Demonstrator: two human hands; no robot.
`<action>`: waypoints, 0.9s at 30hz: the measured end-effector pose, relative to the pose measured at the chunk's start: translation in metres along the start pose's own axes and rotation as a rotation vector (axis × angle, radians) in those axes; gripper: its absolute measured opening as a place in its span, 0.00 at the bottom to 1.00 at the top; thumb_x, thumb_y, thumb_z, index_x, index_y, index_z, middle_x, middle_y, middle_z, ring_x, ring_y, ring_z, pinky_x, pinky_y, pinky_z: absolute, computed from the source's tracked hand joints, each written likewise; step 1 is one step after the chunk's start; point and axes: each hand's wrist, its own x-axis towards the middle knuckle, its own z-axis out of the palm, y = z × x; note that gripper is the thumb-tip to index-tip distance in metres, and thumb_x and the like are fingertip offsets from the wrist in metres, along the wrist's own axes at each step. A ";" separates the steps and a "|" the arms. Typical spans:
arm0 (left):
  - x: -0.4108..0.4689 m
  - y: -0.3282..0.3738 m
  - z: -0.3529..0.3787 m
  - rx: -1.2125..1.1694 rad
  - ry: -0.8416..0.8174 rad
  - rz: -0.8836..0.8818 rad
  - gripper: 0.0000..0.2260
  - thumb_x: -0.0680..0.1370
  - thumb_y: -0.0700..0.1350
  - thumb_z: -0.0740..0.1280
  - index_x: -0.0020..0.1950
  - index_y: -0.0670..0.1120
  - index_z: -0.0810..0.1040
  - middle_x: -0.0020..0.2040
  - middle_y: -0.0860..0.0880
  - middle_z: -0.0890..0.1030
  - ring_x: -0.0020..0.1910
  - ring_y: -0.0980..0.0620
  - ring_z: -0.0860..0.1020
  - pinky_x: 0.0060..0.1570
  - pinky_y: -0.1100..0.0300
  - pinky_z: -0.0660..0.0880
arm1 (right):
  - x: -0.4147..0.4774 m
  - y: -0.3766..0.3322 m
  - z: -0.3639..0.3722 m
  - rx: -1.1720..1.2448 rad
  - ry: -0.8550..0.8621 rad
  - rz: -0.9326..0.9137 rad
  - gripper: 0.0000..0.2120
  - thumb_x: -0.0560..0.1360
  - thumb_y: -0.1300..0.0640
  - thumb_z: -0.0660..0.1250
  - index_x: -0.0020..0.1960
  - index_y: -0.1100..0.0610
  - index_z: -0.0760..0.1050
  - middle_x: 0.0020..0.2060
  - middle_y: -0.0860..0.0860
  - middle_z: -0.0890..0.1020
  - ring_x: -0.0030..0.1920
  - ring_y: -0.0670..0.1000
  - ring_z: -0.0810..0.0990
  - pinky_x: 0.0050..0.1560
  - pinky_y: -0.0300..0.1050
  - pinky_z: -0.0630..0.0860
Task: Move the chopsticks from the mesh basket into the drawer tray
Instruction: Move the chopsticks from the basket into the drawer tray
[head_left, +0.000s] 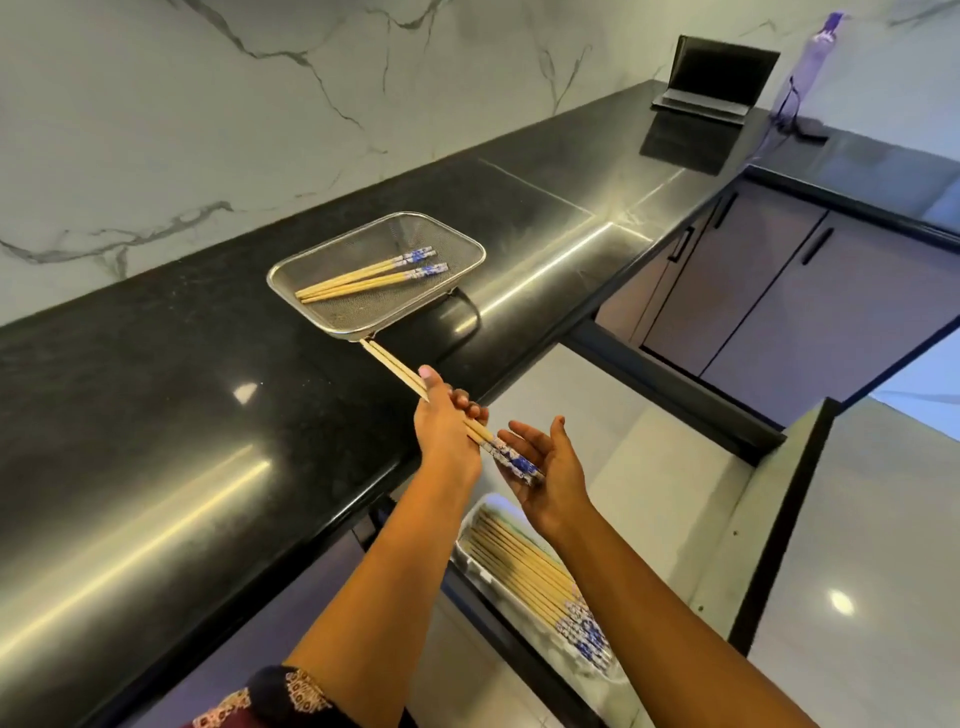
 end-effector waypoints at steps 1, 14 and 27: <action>-0.002 -0.007 -0.002 0.013 -0.020 -0.021 0.18 0.77 0.60 0.60 0.38 0.47 0.70 0.26 0.53 0.71 0.23 0.56 0.72 0.34 0.61 0.75 | 0.000 0.000 -0.005 -0.105 -0.002 -0.013 0.24 0.79 0.40 0.52 0.52 0.57 0.79 0.47 0.53 0.85 0.49 0.54 0.83 0.44 0.44 0.80; 0.002 -0.089 -0.049 0.068 -0.116 -0.257 0.14 0.80 0.53 0.58 0.41 0.45 0.71 0.45 0.46 0.81 0.51 0.46 0.78 0.52 0.49 0.75 | 0.020 -0.006 -0.051 -1.496 -0.395 -0.110 0.12 0.78 0.50 0.64 0.57 0.55 0.77 0.52 0.53 0.81 0.46 0.50 0.79 0.46 0.40 0.74; -0.023 -0.136 -0.072 0.249 -0.158 -0.490 0.13 0.81 0.51 0.56 0.45 0.43 0.73 0.47 0.45 0.79 0.46 0.46 0.78 0.53 0.47 0.74 | 0.009 0.026 -0.109 -1.453 -0.473 0.142 0.03 0.76 0.58 0.65 0.49 0.56 0.76 0.36 0.49 0.75 0.34 0.48 0.74 0.34 0.37 0.72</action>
